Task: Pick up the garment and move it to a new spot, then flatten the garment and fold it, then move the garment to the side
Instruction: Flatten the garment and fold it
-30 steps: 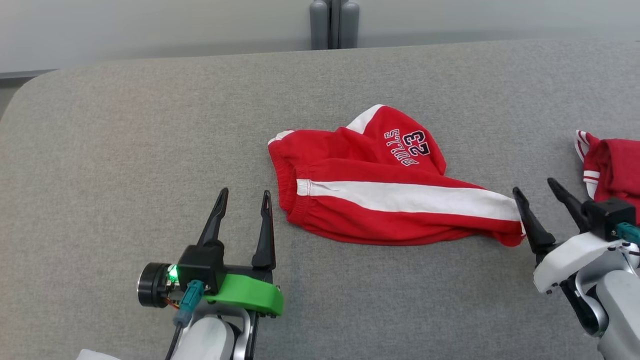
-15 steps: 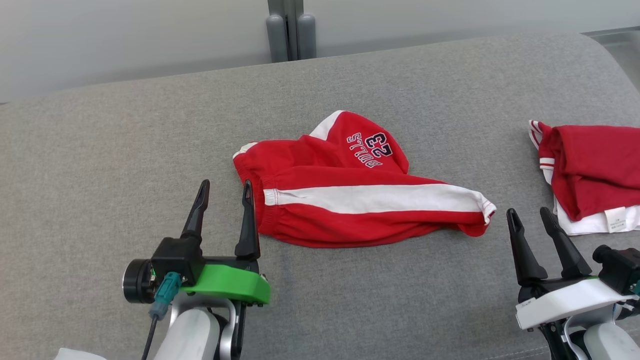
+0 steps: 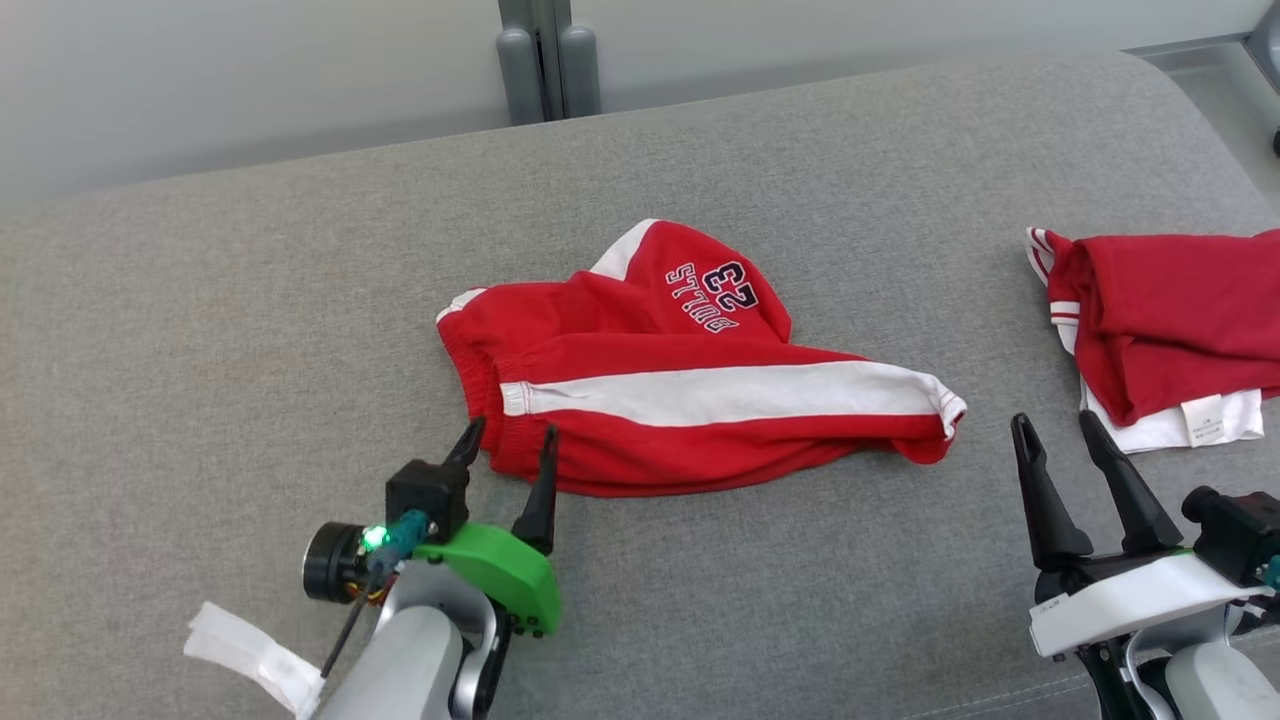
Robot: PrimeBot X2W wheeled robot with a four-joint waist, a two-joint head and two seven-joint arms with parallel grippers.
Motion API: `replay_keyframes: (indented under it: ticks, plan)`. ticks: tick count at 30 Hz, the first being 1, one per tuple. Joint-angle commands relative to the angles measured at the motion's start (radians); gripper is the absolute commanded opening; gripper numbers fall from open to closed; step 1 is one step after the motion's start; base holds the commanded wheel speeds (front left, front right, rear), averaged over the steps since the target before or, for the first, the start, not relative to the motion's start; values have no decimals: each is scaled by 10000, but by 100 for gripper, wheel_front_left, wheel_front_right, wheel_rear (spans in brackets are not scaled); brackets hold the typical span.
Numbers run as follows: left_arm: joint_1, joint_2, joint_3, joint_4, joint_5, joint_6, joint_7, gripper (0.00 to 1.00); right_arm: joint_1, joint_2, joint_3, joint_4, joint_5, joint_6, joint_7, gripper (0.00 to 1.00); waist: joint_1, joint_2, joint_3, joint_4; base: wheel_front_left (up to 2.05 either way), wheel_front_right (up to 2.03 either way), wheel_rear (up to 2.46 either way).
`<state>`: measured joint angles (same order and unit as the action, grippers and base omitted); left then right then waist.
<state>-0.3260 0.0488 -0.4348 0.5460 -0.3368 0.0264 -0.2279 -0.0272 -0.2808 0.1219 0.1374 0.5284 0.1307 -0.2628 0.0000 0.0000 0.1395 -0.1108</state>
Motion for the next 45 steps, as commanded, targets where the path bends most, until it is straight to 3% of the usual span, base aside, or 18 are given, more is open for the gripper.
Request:
replay_keyframes:
  ticks: [1, 12, 20, 21, 22, 23, 24, 35, 45]
  plan:
    - [-314, 39, 34, 221, -306, 46, 72, 100, -136, -23, 38, -1, -74, 0, -30, 100, 0, 0, 65, -60, 0, 0, 0]
    - [-1632, 39, -341, 1553, -2285, 306, 538, 100, -345, -88, 234, 128, -115, 0, -31, 100, 0, 0, 326, -264, 0, 0, 0]
    - [-2003, 41, -997, 1924, -2949, 377, 347, 99, -399, -106, 165, 175, -149, 0, -32, 100, 0, 0, 393, -172, 0, 0, 0]
    - [-2033, 41, -1049, 1937, -3022, 378, 293, 84, -407, -110, 165, 184, -152, 0, -31, 100, 0, 0, 394, -159, 0, 0, 0]
    - [-2077, 41, -1105, 1954, -3083, 381, 235, 50, -412, -114, 169, 193, -152, 0, -31, 100, 0, 0, 398, -142, 0, 0, 0]
    - [-2116, 41, -1177, 1963, -3090, 361, 195, 45, -413, -122, 172, 205, -157, 0, -31, 100, 0, 0, 399, -129, 0, 0, 0]
    - [-2155, 39, -1277, 2002, -3092, 357, 146, 0, -416, -126, 178, 222, -158, 0, -31, 100, 0, 0, 395, -111, 0, 0, 0]
    - [-2182, 42, -1849, 1731, -3350, 519, -196, 0, -485, -146, 620, 384, 35, 0, -31, 100, 0, 0, 262, 254, 0, 0, 0]
    - [-1786, 41, -2258, 1189, -3351, 680, -292, 0, -1017, -483, 1659, 1518, 2155, 0, -31, 100, 0, 0, 127, 738, 0, 0, 0]
